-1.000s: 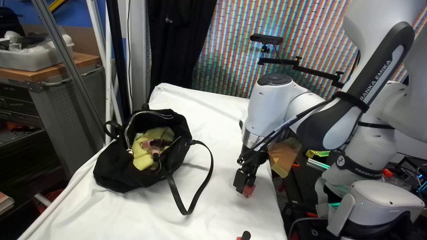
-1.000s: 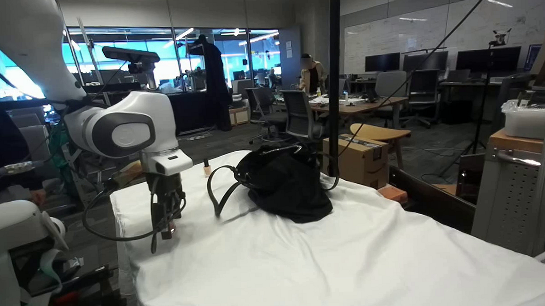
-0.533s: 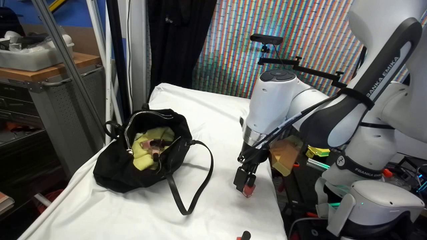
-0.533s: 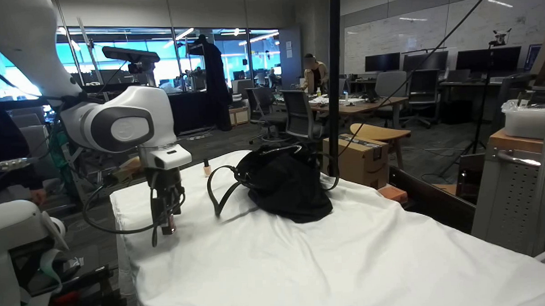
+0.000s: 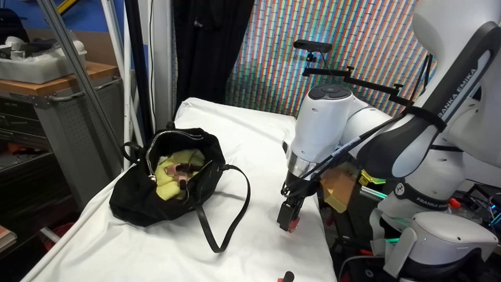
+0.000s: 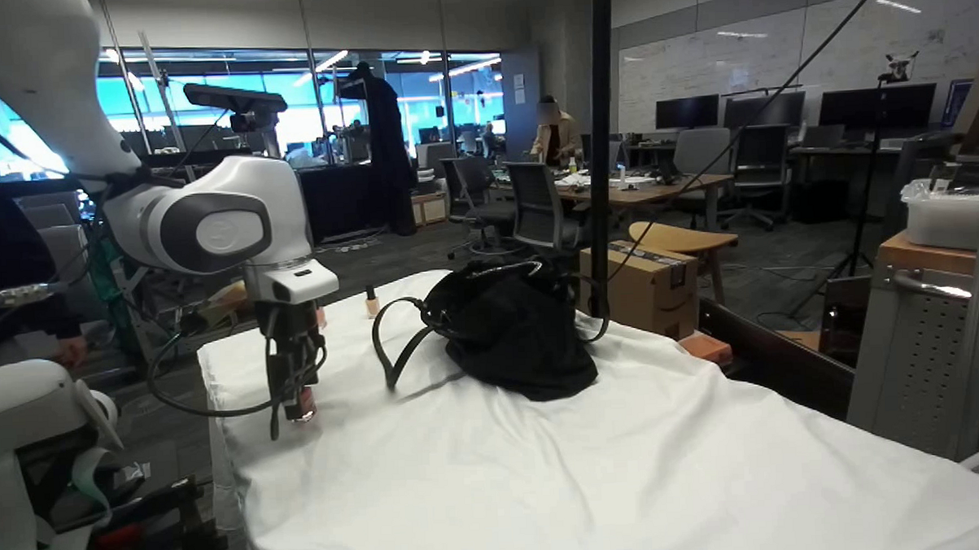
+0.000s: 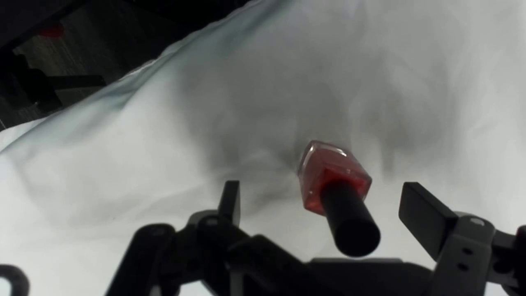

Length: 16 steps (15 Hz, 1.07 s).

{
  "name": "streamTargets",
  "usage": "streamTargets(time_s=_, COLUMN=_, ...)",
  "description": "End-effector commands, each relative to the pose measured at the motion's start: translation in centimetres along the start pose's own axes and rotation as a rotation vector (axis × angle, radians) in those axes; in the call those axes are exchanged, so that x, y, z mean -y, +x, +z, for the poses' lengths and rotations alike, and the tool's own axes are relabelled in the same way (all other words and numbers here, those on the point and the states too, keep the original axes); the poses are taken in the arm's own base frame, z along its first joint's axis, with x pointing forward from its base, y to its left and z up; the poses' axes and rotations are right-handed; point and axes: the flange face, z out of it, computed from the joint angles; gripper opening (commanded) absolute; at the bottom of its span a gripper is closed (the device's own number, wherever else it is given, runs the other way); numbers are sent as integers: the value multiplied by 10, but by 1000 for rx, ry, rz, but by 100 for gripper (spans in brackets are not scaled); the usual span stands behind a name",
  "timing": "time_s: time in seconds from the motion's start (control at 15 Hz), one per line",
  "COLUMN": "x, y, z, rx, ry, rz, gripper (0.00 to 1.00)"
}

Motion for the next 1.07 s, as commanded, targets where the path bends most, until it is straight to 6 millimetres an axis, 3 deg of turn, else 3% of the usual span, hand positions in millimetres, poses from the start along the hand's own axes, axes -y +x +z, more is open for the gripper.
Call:
streamTargets(time_s=0.0, x=2, y=-4, z=2, rx=-2, ry=20, rz=9, gripper=100)
streamTargets(time_s=0.8, x=1, y=1, z=15, rx=25, ry=60, rz=15, gripper=100)
streamTargets(time_s=0.87, x=1, y=1, z=14, rx=27, ry=57, rz=15, gripper=99)
streamTargets(time_s=1.0, x=1, y=1, z=13, rx=28, ry=53, rz=15, gripper=79)
